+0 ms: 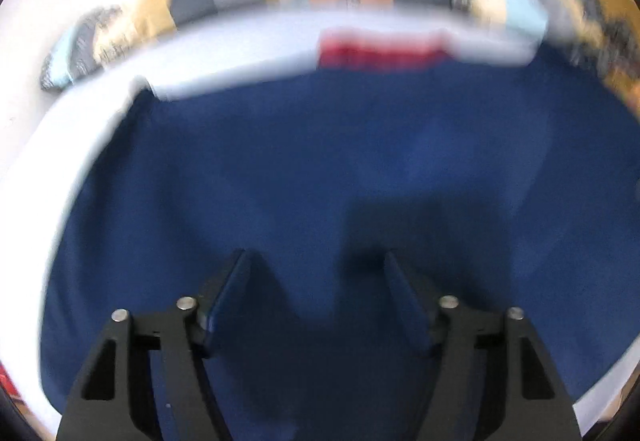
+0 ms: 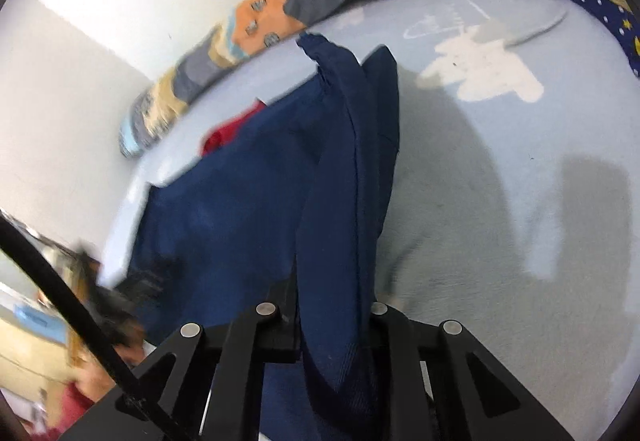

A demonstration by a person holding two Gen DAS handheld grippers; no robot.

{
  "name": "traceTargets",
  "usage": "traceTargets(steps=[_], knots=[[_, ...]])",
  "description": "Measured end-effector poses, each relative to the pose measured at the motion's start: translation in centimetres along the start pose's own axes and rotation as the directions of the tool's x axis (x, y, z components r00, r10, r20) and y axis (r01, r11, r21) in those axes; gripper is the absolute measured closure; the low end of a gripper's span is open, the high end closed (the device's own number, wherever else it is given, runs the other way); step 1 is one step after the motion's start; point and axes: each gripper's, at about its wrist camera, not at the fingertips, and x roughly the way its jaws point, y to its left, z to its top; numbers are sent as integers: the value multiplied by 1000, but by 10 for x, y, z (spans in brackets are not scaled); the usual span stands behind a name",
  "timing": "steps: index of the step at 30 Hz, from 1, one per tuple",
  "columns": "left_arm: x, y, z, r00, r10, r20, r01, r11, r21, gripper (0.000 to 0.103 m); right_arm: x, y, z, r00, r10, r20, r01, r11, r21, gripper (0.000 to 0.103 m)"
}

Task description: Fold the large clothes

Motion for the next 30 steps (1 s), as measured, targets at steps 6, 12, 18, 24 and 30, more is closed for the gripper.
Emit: traceTargets(steps=[6, 12, 18, 24, 30], knots=[[-8, 8, -1, 1000, -17, 21, 18, 999, -39, 33, -21, 55, 3, 983, 162, 86, -166, 985, 38, 90], [-28, 41, 1, 998, -18, 60, 26, 991, -130, 33, -18, 117, 2, 961, 258, 104, -264, 963, 53, 90], [-57, 100, 1, 993, -31, 114, 60, 963, -263, 33, 1, 178, 4, 958, 274, 87, -281, 956, 84, 89], [-93, 169, -10, 982, -7, 189, 82, 918, -389, 33, 45, 229, -2, 961, 270, 56, -274, 955, 110, 89], [-113, 228, -30, 978, 43, 205, 64, 870, -489, 33, 102, 285, -19, 975, 221, 30, -223, 968, 119, 89]])
